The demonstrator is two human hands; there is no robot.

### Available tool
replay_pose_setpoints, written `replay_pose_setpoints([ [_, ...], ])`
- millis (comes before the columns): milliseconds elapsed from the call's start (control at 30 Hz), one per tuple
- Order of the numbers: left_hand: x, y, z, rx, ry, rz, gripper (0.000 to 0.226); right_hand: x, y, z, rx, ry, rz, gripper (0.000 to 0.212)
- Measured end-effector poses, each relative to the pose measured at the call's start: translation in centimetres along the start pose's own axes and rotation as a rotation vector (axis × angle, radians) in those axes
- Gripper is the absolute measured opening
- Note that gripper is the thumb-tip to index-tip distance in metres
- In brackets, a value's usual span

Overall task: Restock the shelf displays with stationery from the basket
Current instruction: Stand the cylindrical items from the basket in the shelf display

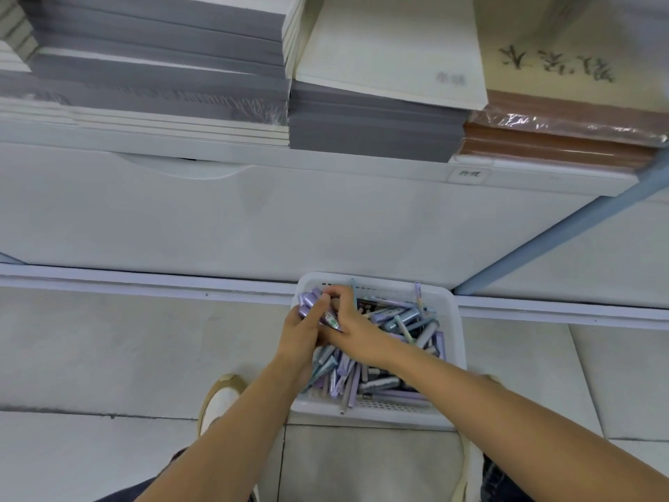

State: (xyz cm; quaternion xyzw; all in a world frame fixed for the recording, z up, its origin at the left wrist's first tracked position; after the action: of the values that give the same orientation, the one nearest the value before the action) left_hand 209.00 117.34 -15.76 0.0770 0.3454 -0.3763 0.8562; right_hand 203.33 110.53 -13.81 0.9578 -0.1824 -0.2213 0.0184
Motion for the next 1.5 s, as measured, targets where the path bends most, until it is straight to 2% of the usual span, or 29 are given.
replay_pose_setpoints([
  [200, -1.1, -0.3, 1.5, -0.233, -0.021, 0.196, 0.017, -1.4, 0.7, -2.0, 0.162, 0.07, 0.056, 0.026],
  [333, -2.2, -0.4, 3.1, -0.259, -0.036, 0.251, 0.016, -2.5, 2.1, -3.5, 0.16, 0.146, 0.221, 0.026],
  [467, -3.6, 0.2, 5.4, -0.221, -0.131, 0.292, 0.018, -4.1, 4.4, -5.3, 0.285, 0.178, 0.355, 0.023],
  [567, -5.0, 0.0, 7.4, -0.187, -0.218, 0.248, 0.013, -5.7, 5.6, -7.7, 0.284, 0.24, 0.338, 0.022],
  [800, -9.7, -2.6, 13.8, -0.095, -0.383, 0.045, 0.024, -9.7, 8.0, -14.4, 0.343, 0.38, 0.328, 0.021],
  [933, -12.7, -3.6, 17.6, -0.029, -0.46, -0.025, 0.014, -12.1, 9.6, -18.7, 0.309, 0.438, 0.312, 0.023],
  [1133, -18.3, -5.6, 23.5, 0.134, -0.613, -0.11, 0.011, -17.3, 11.5, -25.7, 0.381, 0.654, 0.301, 0.02],
  [1367, -24.0, -8.3, 28.6, -0.062, -0.664, -0.154, 0.008, -23.2, 12.4, -31.5, 0.123, 0.887, 0.346, 0.021],
  [1500, -26.3, -9.6, 30.5, 0.015, -0.76, -0.17, 0.006, -25.8, 13.0, -33.7, 0.141, 1.003, 0.367, 0.022],
])
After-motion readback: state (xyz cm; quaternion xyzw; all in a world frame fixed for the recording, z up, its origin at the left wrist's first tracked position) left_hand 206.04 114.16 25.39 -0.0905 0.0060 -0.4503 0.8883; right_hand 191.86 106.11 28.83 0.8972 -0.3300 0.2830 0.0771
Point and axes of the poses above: each hand's wrist, its own x-axis towards the middle knuckle, its own y-axis out of the back of the hand, z = x × y, the point moved 7 cm from there along x, towards the middle knuckle, and after that the axes turned 14 degrees about x, right-handed, at the moved point
